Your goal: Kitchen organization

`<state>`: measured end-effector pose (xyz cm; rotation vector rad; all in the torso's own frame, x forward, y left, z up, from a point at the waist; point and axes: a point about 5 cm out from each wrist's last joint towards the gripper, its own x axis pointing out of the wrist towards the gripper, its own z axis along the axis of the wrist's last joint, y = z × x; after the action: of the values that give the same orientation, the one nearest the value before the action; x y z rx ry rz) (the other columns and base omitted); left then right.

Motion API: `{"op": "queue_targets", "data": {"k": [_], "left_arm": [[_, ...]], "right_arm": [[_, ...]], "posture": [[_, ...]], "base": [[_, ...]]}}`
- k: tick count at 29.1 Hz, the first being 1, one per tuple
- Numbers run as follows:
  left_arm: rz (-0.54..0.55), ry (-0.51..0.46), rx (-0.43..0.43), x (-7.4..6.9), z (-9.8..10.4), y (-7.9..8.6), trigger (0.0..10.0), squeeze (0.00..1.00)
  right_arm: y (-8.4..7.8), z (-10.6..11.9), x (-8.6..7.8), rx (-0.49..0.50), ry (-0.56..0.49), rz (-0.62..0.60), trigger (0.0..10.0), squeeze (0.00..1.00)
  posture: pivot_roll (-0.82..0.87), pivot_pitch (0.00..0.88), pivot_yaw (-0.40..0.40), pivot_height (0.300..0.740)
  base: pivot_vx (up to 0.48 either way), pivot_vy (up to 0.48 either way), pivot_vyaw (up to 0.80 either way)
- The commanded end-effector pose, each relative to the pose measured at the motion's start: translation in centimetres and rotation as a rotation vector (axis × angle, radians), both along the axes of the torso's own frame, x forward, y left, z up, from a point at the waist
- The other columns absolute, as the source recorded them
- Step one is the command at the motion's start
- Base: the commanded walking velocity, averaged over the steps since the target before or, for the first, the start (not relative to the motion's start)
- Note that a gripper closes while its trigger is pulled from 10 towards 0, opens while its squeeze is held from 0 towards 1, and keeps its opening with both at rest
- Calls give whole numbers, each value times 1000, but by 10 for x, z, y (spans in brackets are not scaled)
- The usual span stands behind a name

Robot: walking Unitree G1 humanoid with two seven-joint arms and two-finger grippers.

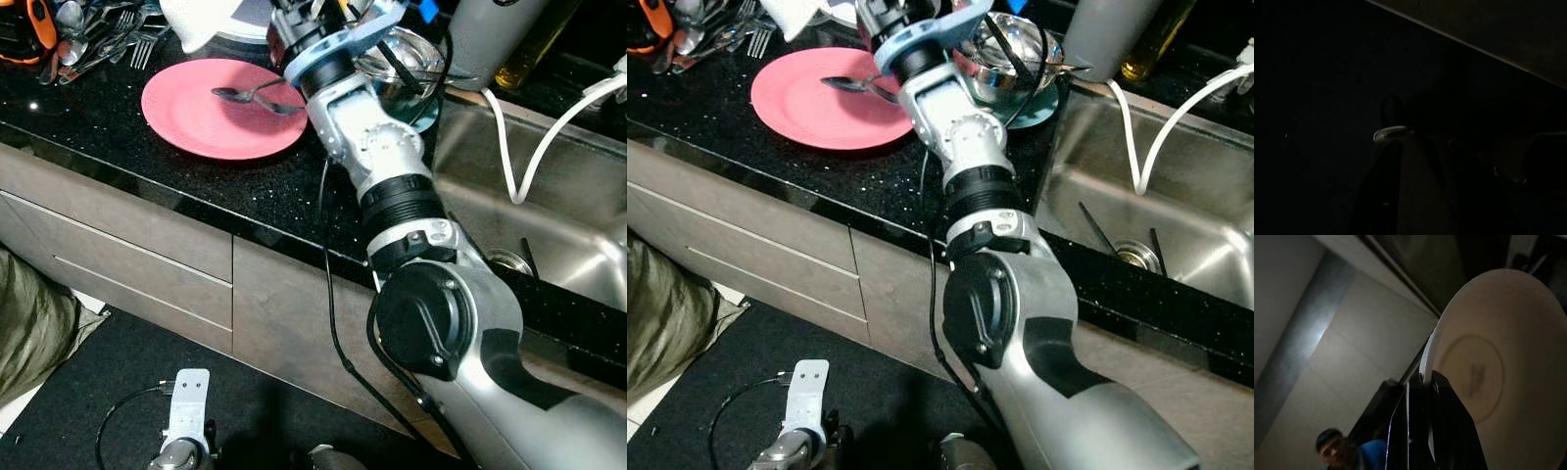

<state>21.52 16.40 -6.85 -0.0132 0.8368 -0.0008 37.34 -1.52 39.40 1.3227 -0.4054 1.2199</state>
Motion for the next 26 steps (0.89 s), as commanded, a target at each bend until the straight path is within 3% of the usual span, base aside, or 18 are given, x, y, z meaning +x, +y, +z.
{"op": "queue_targets", "data": {"k": [1, 8, 13, 16, 18, 20, 22, 26], "left_arm": [[-13, 35, -9, -10, -6, -5, 10000, 0], [-15, 35, -7, -9, -6, -4, 10000, 0], [-15, 35, -7, -9, -6, -5, 10000, 0], [-14, 34, -8, -9, -6, -5, 10000, 0], [-15, 35, -10, -9, -6, -5, 10000, 0], [-15, 35, -10, -9, -6, -5, 10000, 0], [-18, 36, -10, -9, -6, -5, 10000, 0], [-19, 36, -9, -9, -6, -4, 10000, 0]], "right_arm": [[-4, 0, -2, 5, -28, 7, 0, 0], [5, -6, -5, -34, -33, 27, 0, 0], [-1, -6, 1, -77, 1, -63, 0, 0], [-12, -4, 6, -110, 1, -146, 0, 0], [-35, 4, 8, -132, -38, -233, 0, 0], [-39, 5, 8, -133, -44, -242, 0, 0], [-55, 12, 5, -151, -97, -312, 0, 0], [-65, 16, 2, -163, -125, -359, 0, 0]], "posture": [[78, 210, -123, 740], [79, 209, -122, 740], [82, 208, -122, 740], [80, 208, -122, 740], [75, 209, -119, 740], [75, 209, -119, 740], [71, 209, -111, 740], [73, 209, -109, 740]], "base": [[0, 0, 0], [0, 0, 0], [0, 0, 0], [0, 0, -308], [0, 0, -800], [0, 0, -800], [0, 0, -800], [0, 0, -800]]}}
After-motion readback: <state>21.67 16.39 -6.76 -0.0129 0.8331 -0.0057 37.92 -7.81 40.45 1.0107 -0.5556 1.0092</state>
